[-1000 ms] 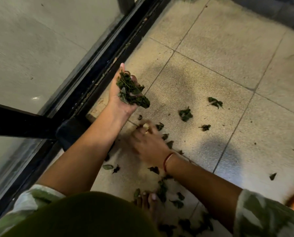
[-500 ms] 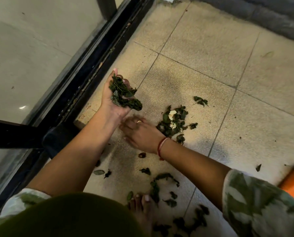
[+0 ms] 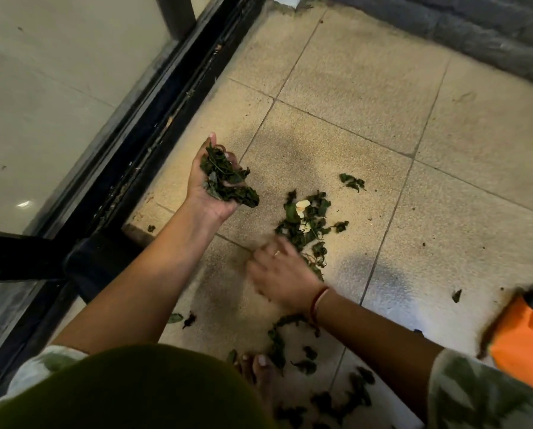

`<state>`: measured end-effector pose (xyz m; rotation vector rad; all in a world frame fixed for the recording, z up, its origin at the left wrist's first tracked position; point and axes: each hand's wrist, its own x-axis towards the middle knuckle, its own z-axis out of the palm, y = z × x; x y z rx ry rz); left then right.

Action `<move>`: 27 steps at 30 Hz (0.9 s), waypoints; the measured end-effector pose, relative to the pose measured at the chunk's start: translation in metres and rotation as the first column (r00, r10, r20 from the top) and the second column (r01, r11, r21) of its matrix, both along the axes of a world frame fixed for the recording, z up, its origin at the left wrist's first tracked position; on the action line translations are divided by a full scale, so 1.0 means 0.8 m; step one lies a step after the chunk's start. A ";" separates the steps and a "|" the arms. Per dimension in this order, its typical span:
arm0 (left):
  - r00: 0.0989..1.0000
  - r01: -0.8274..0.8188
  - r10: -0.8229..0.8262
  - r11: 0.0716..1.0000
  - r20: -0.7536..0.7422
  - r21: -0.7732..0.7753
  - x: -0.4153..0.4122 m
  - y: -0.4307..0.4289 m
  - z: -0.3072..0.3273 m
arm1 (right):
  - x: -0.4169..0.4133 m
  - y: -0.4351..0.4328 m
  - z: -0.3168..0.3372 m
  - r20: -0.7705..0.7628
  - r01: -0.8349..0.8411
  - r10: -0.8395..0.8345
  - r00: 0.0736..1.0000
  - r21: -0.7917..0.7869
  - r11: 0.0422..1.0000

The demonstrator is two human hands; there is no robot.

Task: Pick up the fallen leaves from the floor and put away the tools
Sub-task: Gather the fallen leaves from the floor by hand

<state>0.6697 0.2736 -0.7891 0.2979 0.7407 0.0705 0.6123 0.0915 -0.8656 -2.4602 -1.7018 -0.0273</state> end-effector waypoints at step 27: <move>0.983 0.129 -0.128 0.992 -0.132 -0.002 -0.005 -0.031 -0.015 | 0.061 -0.066 0.000 -0.233 0.380 -0.426 0.874 -0.217 0.899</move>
